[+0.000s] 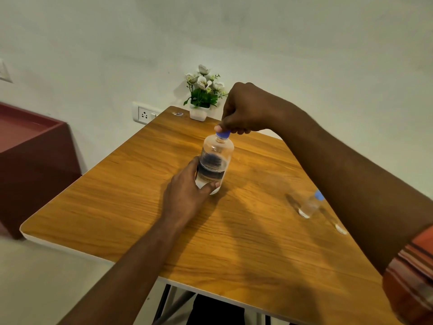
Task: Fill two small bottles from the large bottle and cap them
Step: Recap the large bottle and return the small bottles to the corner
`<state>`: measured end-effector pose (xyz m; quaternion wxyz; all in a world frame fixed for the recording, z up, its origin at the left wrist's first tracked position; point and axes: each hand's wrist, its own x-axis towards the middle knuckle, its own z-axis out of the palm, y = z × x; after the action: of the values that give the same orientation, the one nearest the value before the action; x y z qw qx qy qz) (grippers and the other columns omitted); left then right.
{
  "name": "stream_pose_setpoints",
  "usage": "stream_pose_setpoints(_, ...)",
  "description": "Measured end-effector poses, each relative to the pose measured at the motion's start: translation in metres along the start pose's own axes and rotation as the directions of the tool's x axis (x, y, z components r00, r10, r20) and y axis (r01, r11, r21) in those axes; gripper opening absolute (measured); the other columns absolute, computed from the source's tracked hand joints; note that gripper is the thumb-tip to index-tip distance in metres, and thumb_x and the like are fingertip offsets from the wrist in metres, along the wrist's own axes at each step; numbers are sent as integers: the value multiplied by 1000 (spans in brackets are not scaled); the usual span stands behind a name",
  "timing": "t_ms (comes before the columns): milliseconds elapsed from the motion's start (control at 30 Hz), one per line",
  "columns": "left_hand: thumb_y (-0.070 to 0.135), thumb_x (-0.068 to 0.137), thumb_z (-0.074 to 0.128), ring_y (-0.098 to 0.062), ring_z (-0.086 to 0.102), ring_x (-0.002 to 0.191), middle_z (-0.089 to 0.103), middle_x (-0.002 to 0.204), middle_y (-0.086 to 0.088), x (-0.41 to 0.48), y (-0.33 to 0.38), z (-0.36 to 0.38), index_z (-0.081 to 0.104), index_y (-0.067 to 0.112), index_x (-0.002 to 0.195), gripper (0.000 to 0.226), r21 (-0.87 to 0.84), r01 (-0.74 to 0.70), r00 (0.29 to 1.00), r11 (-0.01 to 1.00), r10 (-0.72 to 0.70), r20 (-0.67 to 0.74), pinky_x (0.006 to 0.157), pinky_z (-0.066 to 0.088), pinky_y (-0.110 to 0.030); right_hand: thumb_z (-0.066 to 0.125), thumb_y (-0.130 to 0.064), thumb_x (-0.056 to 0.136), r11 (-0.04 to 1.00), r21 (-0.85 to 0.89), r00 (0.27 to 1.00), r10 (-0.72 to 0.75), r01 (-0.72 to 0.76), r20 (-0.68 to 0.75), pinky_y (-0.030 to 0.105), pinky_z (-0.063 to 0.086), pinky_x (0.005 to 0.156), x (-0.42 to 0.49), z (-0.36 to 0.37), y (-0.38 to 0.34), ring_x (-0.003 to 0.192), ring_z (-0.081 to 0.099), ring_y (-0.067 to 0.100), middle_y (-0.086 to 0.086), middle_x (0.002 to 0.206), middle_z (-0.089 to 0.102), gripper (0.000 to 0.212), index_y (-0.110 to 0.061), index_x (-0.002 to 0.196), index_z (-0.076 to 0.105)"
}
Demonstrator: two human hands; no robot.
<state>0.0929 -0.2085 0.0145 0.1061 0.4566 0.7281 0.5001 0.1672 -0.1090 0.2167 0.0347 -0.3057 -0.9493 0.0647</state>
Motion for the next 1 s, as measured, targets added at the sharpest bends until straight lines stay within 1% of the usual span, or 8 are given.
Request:
stream_pose_setpoints(167,45,75,75,-17,63,102,58,131,7,-1,2,-1,39,33,138,73,-11,-3,1000,1000,3,-3,86,50,-35,72,-47,80,997,-68,999,25,-28,-43,18,41,48,0,3,0,52,60,6,-3,62,64,39,-9,83,71)
stream_pose_setpoints(267,45,75,75,-16,63,102,58,131,9,-2,3,-2,40,33,137,72,-18,-3,1000,1000,3,1,84,47,-30,66,-56,82,997,-81,997,10,-16,-78,22,40,56,0,-1,0,69,60,11,0,77,67,51,-7,97,72)
stream_pose_setpoints(400,44,75,76,-16,62,105,59,130,8,-2,3,-2,41,33,136,71,-17,-2,1000,1000,2,8,86,47,-32,70,-32,86,997,-58,998,-58,59,10,16,40,64,-5,-10,1,91,58,12,4,113,69,39,-12,119,67)
stream_pose_setpoints(500,43,75,76,-17,61,109,58,132,6,-2,4,-2,41,31,138,73,-5,9,1000,1000,-9,4,89,48,-34,70,-6,85,995,-31,989,-96,100,113,21,46,77,-8,-11,1,95,58,10,4,119,68,37,-12,121,67)
stream_pose_setpoints(633,43,76,76,-18,60,110,57,133,6,-2,5,-2,40,31,139,74,0,12,1000,1000,-12,6,92,50,-39,72,-6,83,991,-63,990,-114,119,78,30,50,89,-6,-9,-2,98,61,13,5,117,70,34,-10,117,70)
stream_pose_setpoints(700,43,76,75,-18,61,108,57,133,6,-2,5,-3,39,32,139,74,4,10,1000,1000,-10,5,91,51,-40,74,-12,83,991,-78,992,-102,108,69,29,52,84,-3,-8,-2,95,65,16,6,111,72,32,-9,114,71)
stream_pose_setpoints(833,43,76,75,-19,63,103,59,131,7,-3,6,-4,40,33,138,72,-5,3,1000,1000,-3,7,89,52,-40,76,-27,81,997,-58,998,-41,43,49,19,47,55,4,-6,-1,70,67,15,5,83,72,28,-7,100,74)
stream_pose_setpoints(1000,44,76,75,-19,62,105,58,132,6,-3,5,-4,40,32,138,73,-3,-1,1000,1000,1,10,90,52,-40,76,-36,80,999,-40,1000,9,-9,1,15,39,49,5,-1,1,58,61,6,-5,65,65,29,-8,86,73)
